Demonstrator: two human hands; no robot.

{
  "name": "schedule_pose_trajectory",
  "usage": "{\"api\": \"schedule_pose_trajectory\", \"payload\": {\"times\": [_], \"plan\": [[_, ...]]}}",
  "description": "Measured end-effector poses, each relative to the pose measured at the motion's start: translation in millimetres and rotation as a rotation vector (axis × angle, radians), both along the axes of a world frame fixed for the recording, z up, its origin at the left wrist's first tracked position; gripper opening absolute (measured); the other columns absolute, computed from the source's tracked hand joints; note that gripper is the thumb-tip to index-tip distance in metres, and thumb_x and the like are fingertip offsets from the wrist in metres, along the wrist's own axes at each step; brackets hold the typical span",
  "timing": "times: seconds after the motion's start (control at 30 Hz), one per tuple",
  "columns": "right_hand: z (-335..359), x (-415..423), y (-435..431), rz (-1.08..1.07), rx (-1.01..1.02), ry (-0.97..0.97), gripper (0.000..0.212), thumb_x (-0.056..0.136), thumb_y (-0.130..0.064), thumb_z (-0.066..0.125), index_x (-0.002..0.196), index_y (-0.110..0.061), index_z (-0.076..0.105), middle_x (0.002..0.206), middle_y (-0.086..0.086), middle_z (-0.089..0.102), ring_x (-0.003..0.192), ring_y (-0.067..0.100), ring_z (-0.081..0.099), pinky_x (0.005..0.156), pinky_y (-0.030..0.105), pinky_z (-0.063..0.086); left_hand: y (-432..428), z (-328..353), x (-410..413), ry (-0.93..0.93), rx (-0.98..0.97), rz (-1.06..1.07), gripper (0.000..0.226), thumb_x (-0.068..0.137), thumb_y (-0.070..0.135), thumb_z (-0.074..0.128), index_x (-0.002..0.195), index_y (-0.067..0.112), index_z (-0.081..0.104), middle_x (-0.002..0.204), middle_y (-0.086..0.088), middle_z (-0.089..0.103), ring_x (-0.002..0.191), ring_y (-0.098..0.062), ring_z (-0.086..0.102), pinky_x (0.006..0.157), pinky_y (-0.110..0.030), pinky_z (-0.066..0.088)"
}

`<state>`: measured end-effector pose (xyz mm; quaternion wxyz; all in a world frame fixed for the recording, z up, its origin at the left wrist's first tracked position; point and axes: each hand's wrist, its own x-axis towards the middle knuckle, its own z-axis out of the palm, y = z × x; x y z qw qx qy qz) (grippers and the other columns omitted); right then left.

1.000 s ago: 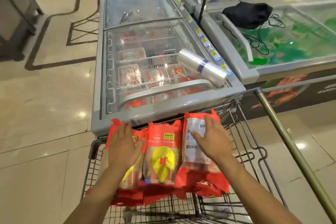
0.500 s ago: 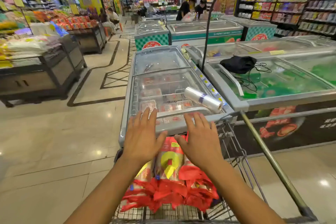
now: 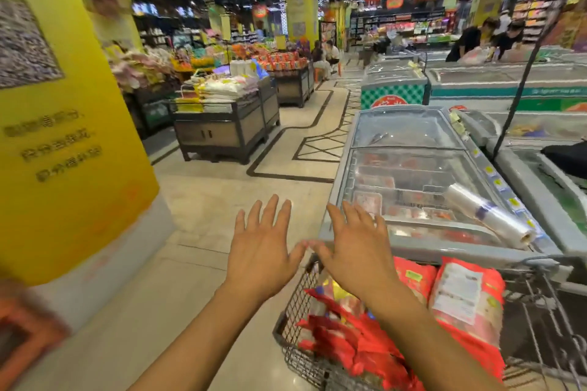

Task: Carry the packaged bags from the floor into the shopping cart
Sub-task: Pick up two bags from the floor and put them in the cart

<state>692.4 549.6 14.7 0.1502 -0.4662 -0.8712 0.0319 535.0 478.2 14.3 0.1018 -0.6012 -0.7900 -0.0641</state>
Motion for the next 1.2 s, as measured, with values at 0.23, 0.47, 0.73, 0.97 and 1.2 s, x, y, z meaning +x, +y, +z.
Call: {"api": "schedule_pose_trajectory", "payload": {"times": [0.23,0.47,0.73,0.97,1.2], "plan": [[3.3,-116.4,-36.0,0.284,0.018,-0.023,0.077,0.096,-0.069,0.031,0.159,-0.025,0.025,0.165,0.007,0.030,0.151,0.029,0.027,0.122,0.053,0.017,-71.8,0.3,-86.9,-0.034,-0.009,0.310,0.078,0.100,0.069,0.024,0.164,0.027,0.005,0.172,-0.003,0.005,0.157,-0.029,0.008,0.127,-0.049,0.008],[12.1,-228.9,-84.9,0.559,0.022,-0.057,0.075,0.100,-0.068,0.031,0.161,-0.025,0.017,0.167,0.004,0.024,0.153,0.024,0.022,0.123,0.050,0.012,-147.0,-0.5,-168.3,-0.043,-0.005,0.553,0.097,0.083,0.073,0.000,0.162,0.022,0.022,0.168,-0.008,0.024,0.154,-0.032,0.022,0.125,-0.053,0.016],[9.0,-345.0,-172.7,0.875,0.012,-0.062,0.077,0.098,-0.070,0.032,0.160,-0.027,0.018,0.166,0.000,0.026,0.153,0.022,0.021,0.123,0.047,0.015,-257.5,-2.1,-235.4,-0.050,0.051,0.861,0.079,0.101,0.065,0.033,0.164,0.023,0.009,0.172,-0.006,0.009,0.157,-0.029,0.010,0.127,-0.051,0.008],[5.0,-413.6,-289.8,1.233,0.004,-0.047,0.075,0.098,-0.068,0.037,0.158,-0.028,0.021,0.163,-0.003,0.030,0.150,0.020,0.024,0.120,0.044,0.019,-381.0,-7.7,-247.2,-0.040,0.099,1.217,0.082,0.098,0.064,0.038,0.163,0.020,0.016,0.170,-0.010,0.015,0.155,-0.034,0.017,0.126,-0.053,0.009],[-4.1,-440.1,-388.7,1.591,-0.002,-0.069,0.078,0.097,-0.070,0.034,0.161,-0.029,0.016,0.166,-0.002,0.025,0.152,0.019,0.022,0.123,0.044,0.014,-469.4,-14.7,-215.4,-0.027,0.051,1.597,0.084,0.097,0.066,0.041,0.163,0.022,0.014,0.171,-0.007,0.011,0.156,-0.032,0.016,0.126,-0.050,0.010]]}}
